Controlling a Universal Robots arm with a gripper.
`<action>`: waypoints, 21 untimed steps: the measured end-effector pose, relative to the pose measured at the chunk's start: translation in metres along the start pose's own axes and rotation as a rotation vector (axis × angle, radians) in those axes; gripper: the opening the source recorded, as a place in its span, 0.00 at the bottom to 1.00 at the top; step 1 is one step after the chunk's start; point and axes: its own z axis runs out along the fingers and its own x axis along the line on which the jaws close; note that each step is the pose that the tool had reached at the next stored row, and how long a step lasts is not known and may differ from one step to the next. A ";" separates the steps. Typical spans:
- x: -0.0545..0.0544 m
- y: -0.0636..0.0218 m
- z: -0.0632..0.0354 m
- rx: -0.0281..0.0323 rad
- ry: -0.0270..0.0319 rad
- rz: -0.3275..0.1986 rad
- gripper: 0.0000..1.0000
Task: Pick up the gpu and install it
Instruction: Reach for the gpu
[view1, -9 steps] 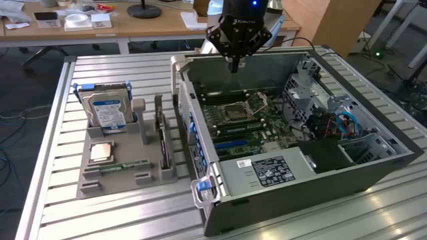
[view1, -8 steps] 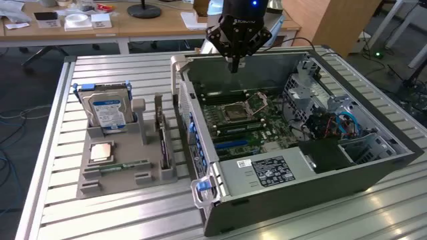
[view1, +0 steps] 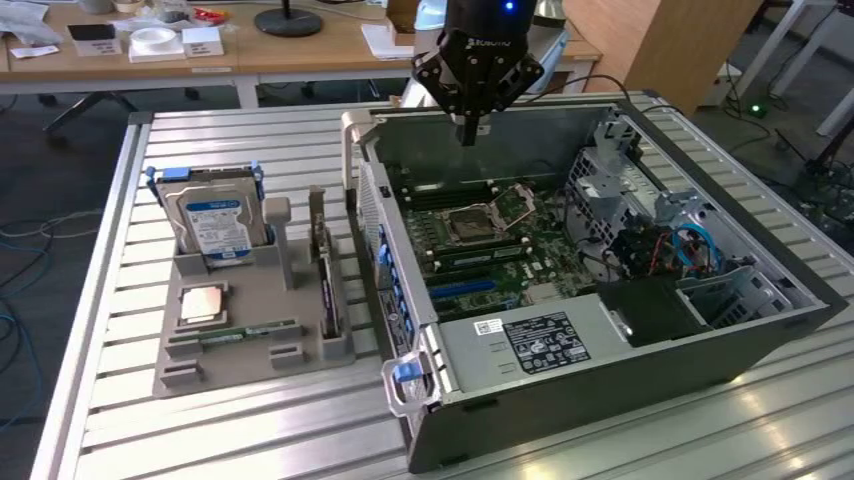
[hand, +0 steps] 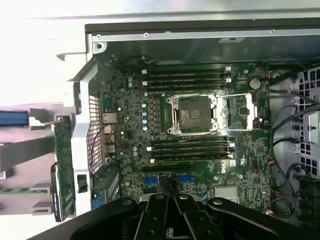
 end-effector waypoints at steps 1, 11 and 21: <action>0.000 0.0000 0.0000 0.0000 -0.0001 0.000 0.11; 0.010 -0.0008 -0.0002 0.0000 0.0000 0.000 0.11; 0.023 -0.0017 -0.0004 0.0000 0.0000 0.000 0.11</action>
